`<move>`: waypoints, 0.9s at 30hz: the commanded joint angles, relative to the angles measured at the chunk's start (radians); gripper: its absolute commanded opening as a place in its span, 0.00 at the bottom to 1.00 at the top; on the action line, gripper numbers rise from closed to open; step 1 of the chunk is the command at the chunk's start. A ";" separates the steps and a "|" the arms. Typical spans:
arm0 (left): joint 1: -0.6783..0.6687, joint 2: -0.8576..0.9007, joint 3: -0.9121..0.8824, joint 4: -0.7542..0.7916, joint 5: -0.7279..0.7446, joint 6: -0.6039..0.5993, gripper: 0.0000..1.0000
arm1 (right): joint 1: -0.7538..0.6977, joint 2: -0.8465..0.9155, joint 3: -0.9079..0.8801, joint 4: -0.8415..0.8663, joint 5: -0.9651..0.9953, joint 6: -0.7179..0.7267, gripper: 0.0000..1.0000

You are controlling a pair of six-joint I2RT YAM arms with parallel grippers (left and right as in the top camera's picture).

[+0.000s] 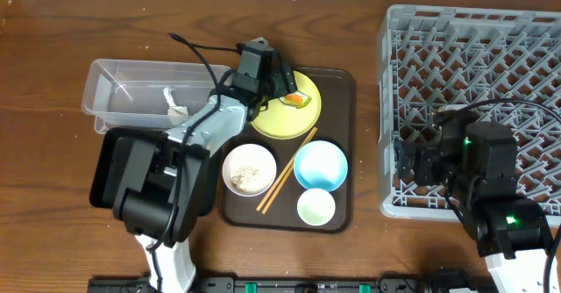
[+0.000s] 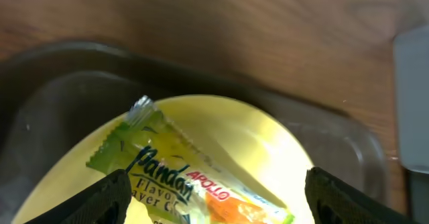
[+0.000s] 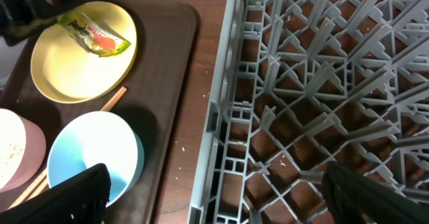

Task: Sort waste into correct bins and load items into the dishwasher rack
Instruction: 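Grasp the green snack wrapper on the yellow plate with the left gripper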

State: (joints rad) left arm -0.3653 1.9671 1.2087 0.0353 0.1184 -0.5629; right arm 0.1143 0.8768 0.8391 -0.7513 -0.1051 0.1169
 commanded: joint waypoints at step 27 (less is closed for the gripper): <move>-0.059 0.115 0.014 0.030 -0.194 -0.071 0.69 | -0.005 -0.002 0.022 -0.004 -0.008 -0.010 0.99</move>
State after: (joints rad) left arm -0.4210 2.0525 1.2091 0.0776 -0.0605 -0.6323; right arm 0.1143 0.8768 0.8391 -0.7521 -0.1051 0.1173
